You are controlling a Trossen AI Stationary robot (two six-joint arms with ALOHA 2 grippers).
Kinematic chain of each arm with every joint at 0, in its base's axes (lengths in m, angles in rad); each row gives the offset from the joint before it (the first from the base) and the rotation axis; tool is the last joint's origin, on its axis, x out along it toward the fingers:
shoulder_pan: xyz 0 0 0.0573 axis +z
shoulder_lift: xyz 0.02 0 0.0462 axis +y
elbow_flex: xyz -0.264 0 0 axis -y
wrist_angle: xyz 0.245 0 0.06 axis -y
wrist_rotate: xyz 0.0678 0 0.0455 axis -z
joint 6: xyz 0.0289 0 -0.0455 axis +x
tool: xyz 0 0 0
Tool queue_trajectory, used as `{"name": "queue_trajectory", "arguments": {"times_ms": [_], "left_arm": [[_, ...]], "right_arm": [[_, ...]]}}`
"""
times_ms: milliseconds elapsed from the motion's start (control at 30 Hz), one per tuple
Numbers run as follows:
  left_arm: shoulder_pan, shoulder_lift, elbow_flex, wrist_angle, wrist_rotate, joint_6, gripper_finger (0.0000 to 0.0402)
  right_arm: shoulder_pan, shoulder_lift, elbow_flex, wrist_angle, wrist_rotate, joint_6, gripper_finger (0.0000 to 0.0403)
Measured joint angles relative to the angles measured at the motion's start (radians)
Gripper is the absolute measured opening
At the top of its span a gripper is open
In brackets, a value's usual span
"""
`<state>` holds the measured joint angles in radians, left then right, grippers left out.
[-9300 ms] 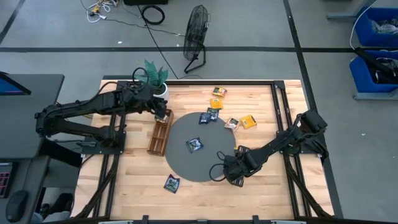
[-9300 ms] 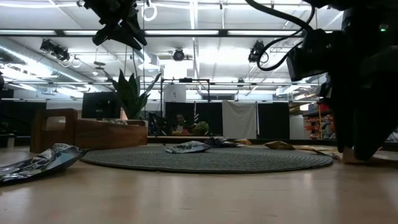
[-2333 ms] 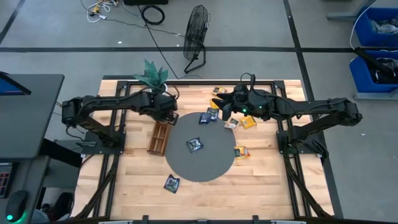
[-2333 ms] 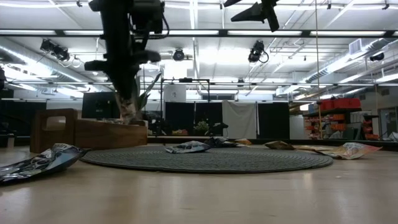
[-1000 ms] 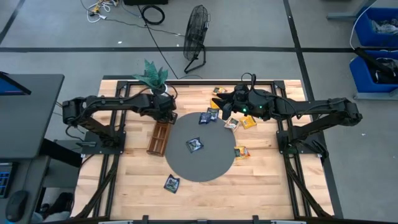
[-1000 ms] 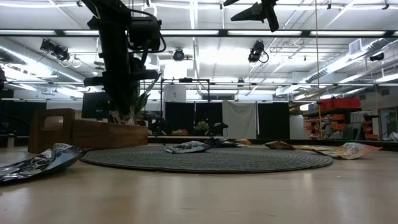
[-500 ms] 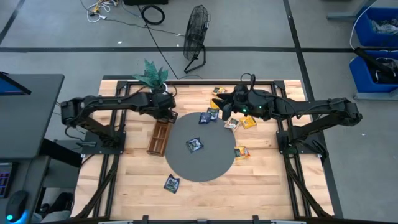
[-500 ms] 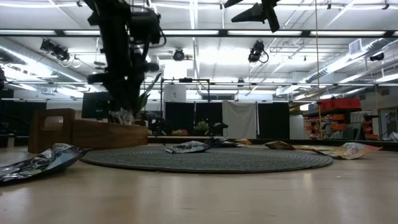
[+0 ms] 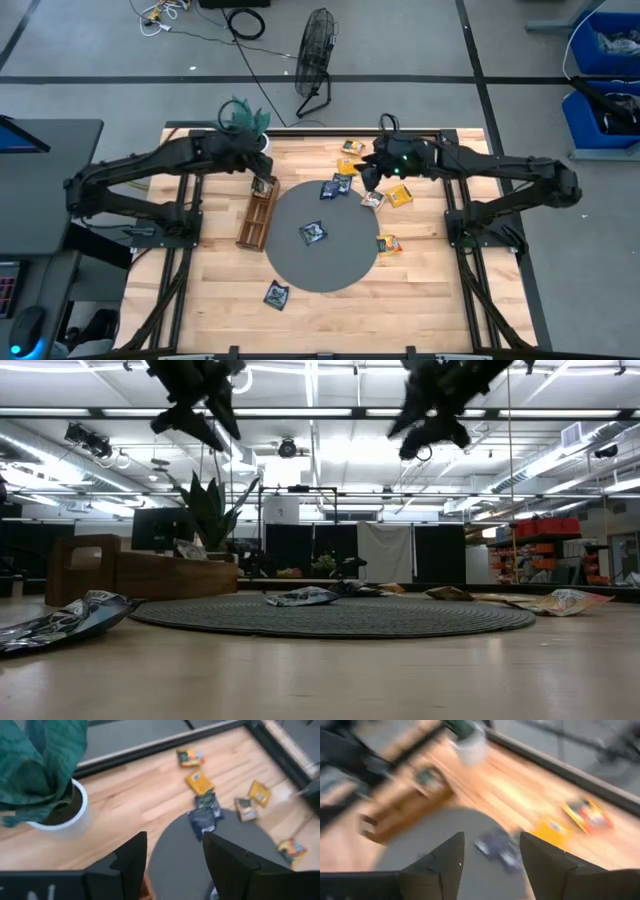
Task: Pick & Place Tea
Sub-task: Put the brown tea bag into the top section of the wooden organizer
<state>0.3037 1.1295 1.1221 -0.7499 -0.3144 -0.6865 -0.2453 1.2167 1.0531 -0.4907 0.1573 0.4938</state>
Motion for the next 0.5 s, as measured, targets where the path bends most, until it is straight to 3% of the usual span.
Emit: {"name": "queue_trajectory", "arguments": {"times_ms": [200,367,500], "left_arm": [[0.0,-0.018,0.0,0.003,0.0,0.043,0.0196],[0.0,-0.012,0.0,0.004,0.0,0.071,0.0195],[0.0,-0.011,0.0,0.003,0.0,0.092,0.0195]], "right_arm": [[-0.063,0.05,0.0,-0.199,-0.019,-0.037,0.0197],[0.0,0.132,0.0,-0.276,-0.009,-0.109,0.0197],[0.059,0.208,0.0,-0.32,0.065,-0.137,0.0197]]}}
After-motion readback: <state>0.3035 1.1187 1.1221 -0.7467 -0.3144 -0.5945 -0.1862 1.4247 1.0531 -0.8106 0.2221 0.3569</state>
